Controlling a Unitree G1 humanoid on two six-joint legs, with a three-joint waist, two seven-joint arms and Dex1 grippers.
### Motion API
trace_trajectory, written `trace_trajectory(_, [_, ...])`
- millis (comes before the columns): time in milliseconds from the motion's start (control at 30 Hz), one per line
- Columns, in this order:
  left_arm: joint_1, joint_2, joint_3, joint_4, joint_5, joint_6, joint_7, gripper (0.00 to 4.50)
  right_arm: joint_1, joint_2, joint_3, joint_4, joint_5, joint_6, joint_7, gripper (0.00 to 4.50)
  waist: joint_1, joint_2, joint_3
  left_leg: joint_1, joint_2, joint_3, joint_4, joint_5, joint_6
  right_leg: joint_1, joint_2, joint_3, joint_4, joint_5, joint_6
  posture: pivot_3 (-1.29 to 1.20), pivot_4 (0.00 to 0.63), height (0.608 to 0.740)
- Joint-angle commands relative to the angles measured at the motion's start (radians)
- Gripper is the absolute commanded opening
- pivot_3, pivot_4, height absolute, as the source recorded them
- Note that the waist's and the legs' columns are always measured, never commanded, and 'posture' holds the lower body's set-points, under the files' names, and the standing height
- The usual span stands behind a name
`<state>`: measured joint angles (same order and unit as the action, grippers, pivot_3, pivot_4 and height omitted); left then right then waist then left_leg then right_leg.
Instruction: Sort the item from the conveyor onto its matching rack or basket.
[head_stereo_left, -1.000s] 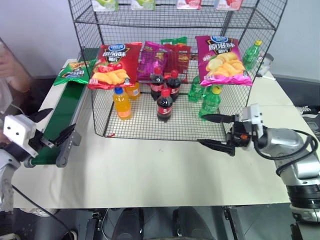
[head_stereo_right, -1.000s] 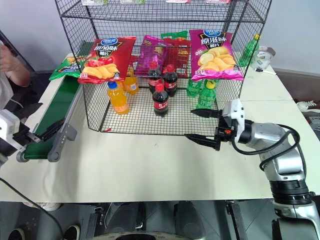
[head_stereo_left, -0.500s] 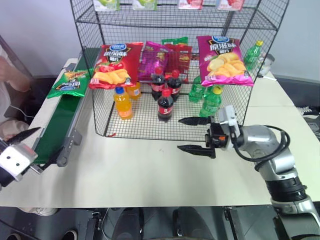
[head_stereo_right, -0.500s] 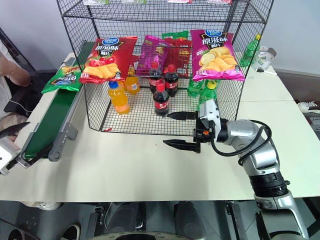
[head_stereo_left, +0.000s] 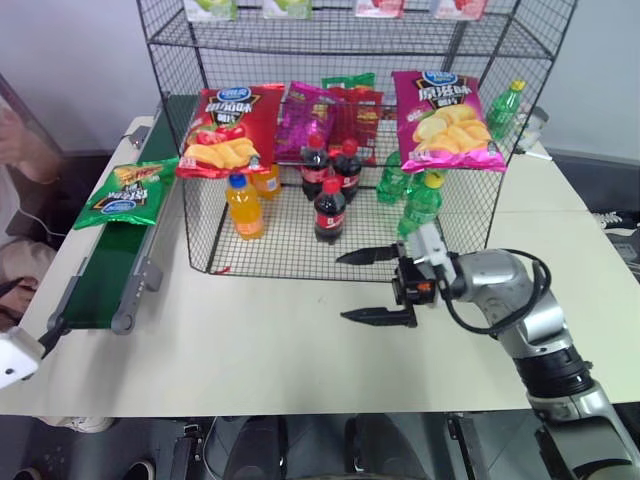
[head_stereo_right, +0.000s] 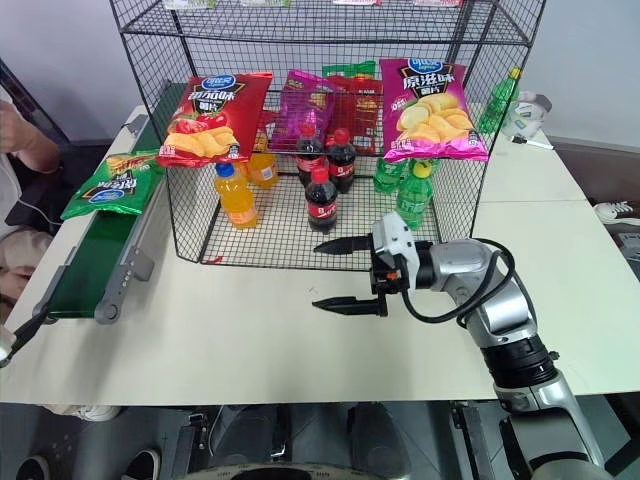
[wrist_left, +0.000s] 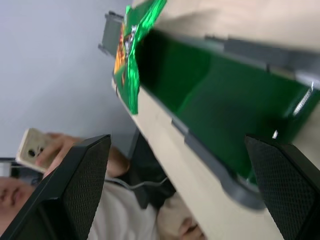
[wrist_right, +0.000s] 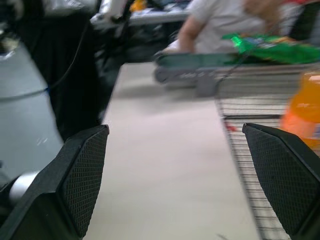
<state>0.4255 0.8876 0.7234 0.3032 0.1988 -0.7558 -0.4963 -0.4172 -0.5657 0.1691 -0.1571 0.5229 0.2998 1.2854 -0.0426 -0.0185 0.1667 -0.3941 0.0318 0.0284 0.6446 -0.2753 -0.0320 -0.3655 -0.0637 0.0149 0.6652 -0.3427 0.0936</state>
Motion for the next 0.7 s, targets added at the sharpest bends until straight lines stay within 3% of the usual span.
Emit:
trace_trajectory(33, [-0.029, 0.040, 0.001, 0.020, 0.062, -0.024, 0.091, 4.50, -0.010, 0.021, 0.012, -0.022, -0.015, -0.032, -0.002, 4.46, 0.000, -0.001, -0.001, 0.000, 0.000, 0.000, 0.000, 0.000, 0.000, 0.000, 0.000, 0.000, 0.000, 0.000, 0.000, 0.00, 0.150, 0.739])
trace_trajectory(700, [-0.068, 0.098, -0.113, 0.082, 0.120, -0.018, 0.227, 4.50, 0.003, 0.040, -0.010, -0.008, -0.033, -0.060, -0.048, 4.46, -0.002, -0.001, -0.001, -0.002, 0.000, 0.000, -0.001, 0.000, 0.000, -0.002, 0.000, 0.000, 0.000, 0.000, 0.000, 0.00, 0.150, 0.739])
